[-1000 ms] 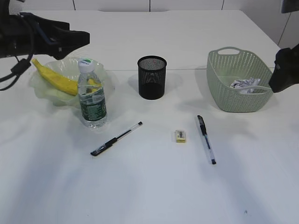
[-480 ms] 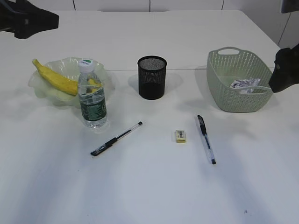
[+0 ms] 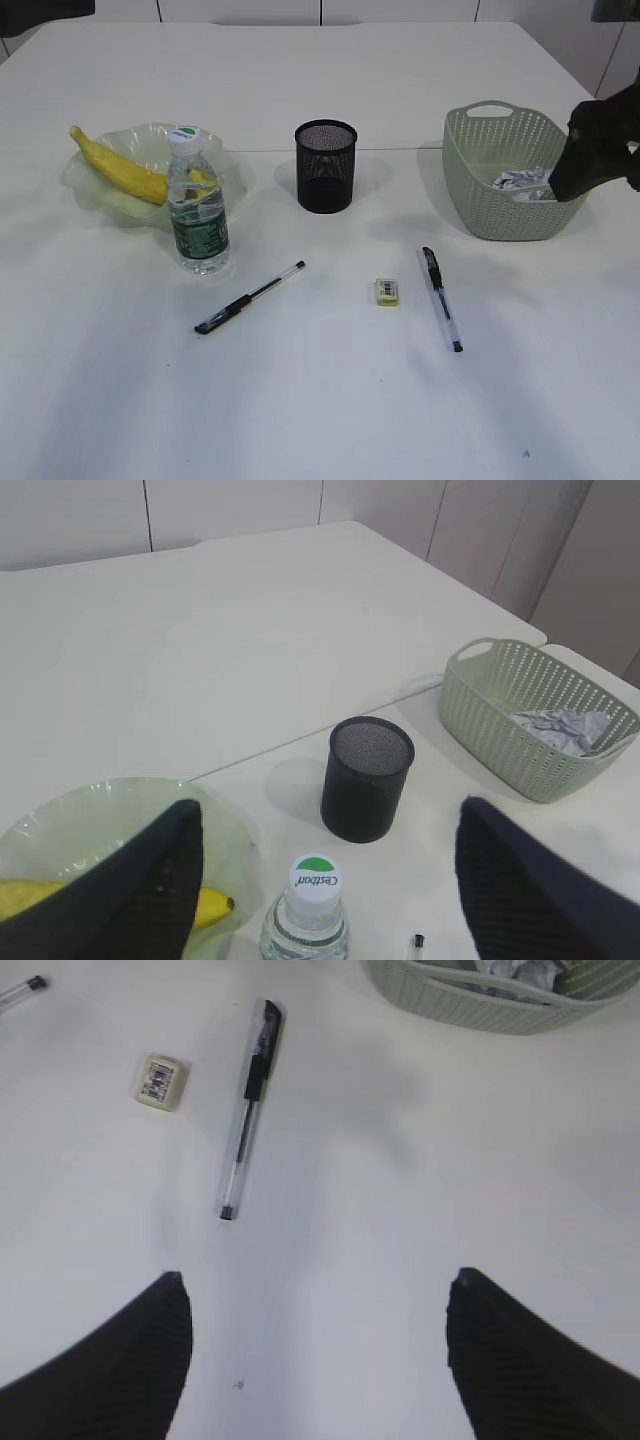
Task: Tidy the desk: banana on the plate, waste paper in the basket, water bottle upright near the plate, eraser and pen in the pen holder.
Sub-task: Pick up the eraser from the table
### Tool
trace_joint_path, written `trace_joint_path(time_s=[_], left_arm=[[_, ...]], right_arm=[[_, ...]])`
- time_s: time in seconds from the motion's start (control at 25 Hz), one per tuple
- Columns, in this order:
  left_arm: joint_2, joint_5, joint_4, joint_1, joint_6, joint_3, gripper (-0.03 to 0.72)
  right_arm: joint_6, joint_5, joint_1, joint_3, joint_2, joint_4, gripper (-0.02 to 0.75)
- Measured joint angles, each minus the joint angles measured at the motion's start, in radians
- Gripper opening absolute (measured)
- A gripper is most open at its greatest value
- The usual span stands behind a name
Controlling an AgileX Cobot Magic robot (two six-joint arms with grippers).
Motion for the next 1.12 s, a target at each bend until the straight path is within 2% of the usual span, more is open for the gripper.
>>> trace_joint_path(time_s=[0.24, 0.8, 0.92, 1.12], left_arm=[[-0.006, 0.022, 0.0, 0.0, -0.008, 0.024, 0.537], [-0.151, 0.135, 0.0, 0.0, -0.016, 0.293, 0.532], [-0.177, 0.15, 0.0, 0.0, -0.016, 0.325, 0.531], [-0.195, 0.157, 0.0, 0.0, -0.016, 0.347, 0.531]], right_arm=[[0.0, 0.012, 0.0, 0.0, 0.0, 0.09, 0.591], [0.002, 0.052, 0.001, -0.001, 0.0, 0.157, 0.591], [0.007, 0.05, 0.031, -0.001, 0.0, 0.148, 0.591], [0.087, 0.045, 0.141, -0.043, 0.027, 0.079, 0.591]])
